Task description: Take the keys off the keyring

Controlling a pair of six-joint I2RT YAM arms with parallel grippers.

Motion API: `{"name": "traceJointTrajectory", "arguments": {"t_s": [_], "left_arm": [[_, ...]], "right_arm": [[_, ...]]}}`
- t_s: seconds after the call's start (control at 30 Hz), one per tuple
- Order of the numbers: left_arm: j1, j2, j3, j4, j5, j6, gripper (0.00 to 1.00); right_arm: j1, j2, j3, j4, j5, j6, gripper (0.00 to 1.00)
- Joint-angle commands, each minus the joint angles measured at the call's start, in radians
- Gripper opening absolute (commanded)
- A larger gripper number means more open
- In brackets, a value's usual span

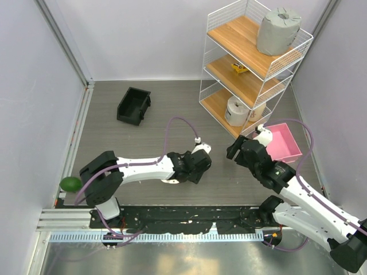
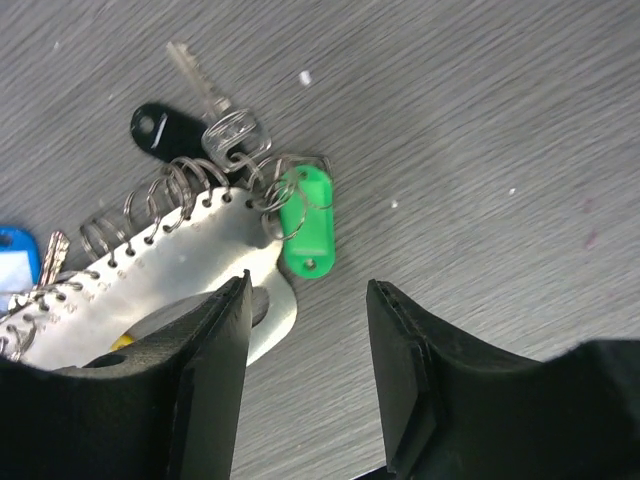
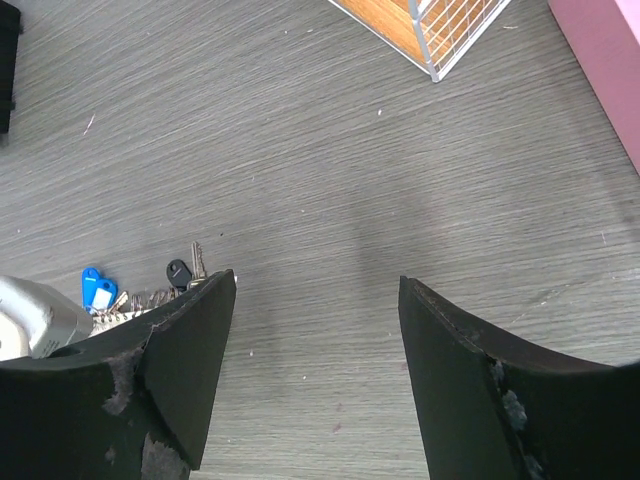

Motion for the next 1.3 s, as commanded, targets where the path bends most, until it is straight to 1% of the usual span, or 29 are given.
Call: {"name": "traceJointTrajectory", "arguments": {"t_s": [0.0, 0.1, 0.23, 0.3, 0.37, 0.5, 0.6, 0.63, 0.67, 0.73, 0.77, 0.83, 1.03, 1.1, 1.13, 1.17, 1.23, 1.27], "left_arm": [[-0.013, -0.012, 0.008, -0.055, -0.072, -0.096, 0.54], [-0.015, 0.003, 0.006, -0.03, -0.061, -0.104, 0.54], [-0.021, 0.047, 0.046, -0.023, -0.038, -0.09, 0.45], [-0.021, 0.066, 0.055, -0.018, -0.029, -0.091, 0.44], [-0.021, 0.086, 0.067, -0.024, -0.037, -0.09, 0.44], [-0.022, 0.119, 0.089, -0.04, -0.069, -0.082, 0.47], [-0.022, 0.153, 0.129, -0.067, -0.093, -0.071, 0.48], [-0.018, 0.188, 0.158, -0.079, -0.077, -0.064, 0.46], [-0.016, 0.199, 0.163, -0.08, -0.063, -0.065, 0.42], [-0.016, 0.213, 0.164, -0.078, -0.046, -0.074, 0.27], [-0.013, 0.218, 0.163, -0.083, -0.044, -0.082, 0.24], [-0.002, 0.215, 0.15, -0.087, -0.05, -0.094, 0.2], [0.017, 0.146, 0.094, -0.058, -0.063, -0.1, 0.2], [0.018, 0.112, 0.055, -0.026, -0.069, -0.105, 0.13], [0.019, 0.085, 0.025, 0.011, -0.057, -0.102, 0.08], [0.019, 0.054, 0.003, 0.037, -0.043, -0.097, 0.0], [0.019, 0.0, -0.037, 0.065, -0.035, -0.105, 0.0], [0.021, -0.032, -0.061, 0.074, -0.031, -0.108, 0.0]], "right_arm": [[-0.011, -0.039, -0.009, -0.008, 0.021, -0.009, 0.73], [-0.015, -0.045, -0.014, -0.008, 0.02, -0.007, 0.73], [-0.018, -0.037, -0.011, -0.008, 0.015, -0.012, 0.73], [-0.02, -0.037, -0.008, -0.01, 0.014, -0.013, 0.73], [-0.022, -0.04, -0.006, -0.011, 0.012, -0.01, 0.73], [-0.023, -0.054, -0.014, -0.011, 0.006, -0.001, 0.73], [-0.023, -0.054, -0.02, -0.01, -0.005, 0.0, 0.73], [-0.023, -0.054, -0.021, -0.01, -0.014, 0.002, 0.73], [-0.023, -0.057, -0.021, -0.01, -0.015, 0.0, 0.73], [-0.023, -0.063, -0.02, -0.01, -0.015, 0.002, 0.73], [-0.023, -0.068, -0.02, -0.01, -0.012, 0.002, 0.73], [-0.025, -0.077, -0.021, -0.011, -0.009, 0.002, 0.73], [-0.025, -0.079, -0.028, -0.01, -0.018, 0.003, 0.72], [-0.025, -0.072, -0.028, -0.004, -0.028, -0.003, 0.72], [-0.025, -0.069, -0.028, 0.002, -0.032, -0.003, 0.72], [-0.025, -0.069, -0.028, 0.004, -0.037, -0.013, 0.72], [-0.025, -0.057, -0.031, 0.027, -0.064, -0.056, 0.71], [-0.025, -0.043, -0.034, 0.054, -0.106, -0.078, 0.71]]}}
